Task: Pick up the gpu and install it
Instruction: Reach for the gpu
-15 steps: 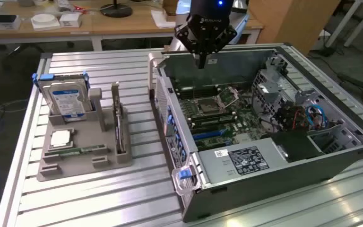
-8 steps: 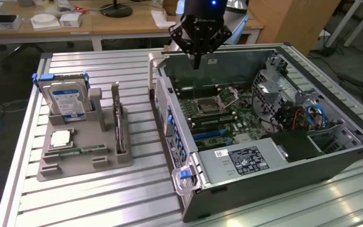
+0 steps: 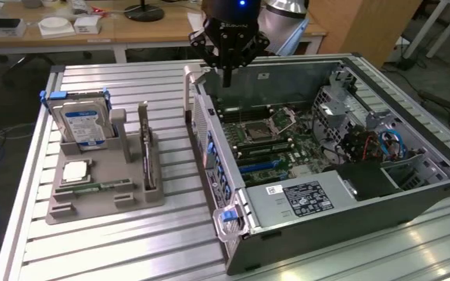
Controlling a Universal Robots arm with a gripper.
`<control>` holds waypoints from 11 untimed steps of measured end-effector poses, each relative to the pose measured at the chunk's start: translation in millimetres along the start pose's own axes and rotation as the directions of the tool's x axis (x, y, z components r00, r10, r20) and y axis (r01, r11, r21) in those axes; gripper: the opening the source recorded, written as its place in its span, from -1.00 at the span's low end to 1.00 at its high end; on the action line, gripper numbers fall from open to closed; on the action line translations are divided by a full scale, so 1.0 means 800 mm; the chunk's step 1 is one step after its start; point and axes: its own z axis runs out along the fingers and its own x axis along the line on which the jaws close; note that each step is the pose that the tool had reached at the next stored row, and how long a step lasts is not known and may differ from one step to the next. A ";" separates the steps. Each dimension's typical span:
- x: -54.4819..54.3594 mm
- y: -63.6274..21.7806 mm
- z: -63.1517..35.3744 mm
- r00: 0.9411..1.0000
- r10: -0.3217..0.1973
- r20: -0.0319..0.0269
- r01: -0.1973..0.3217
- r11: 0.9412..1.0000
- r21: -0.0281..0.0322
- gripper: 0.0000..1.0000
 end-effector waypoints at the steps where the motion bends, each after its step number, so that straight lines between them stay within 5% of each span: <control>1: 0.005 0.000 0.000 1.000 0.000 0.000 0.000 1.000 0.000 -0.80; 11: 0.061 -0.005 -0.001 1.000 0.000 0.000 0.000 1.000 0.000 -0.80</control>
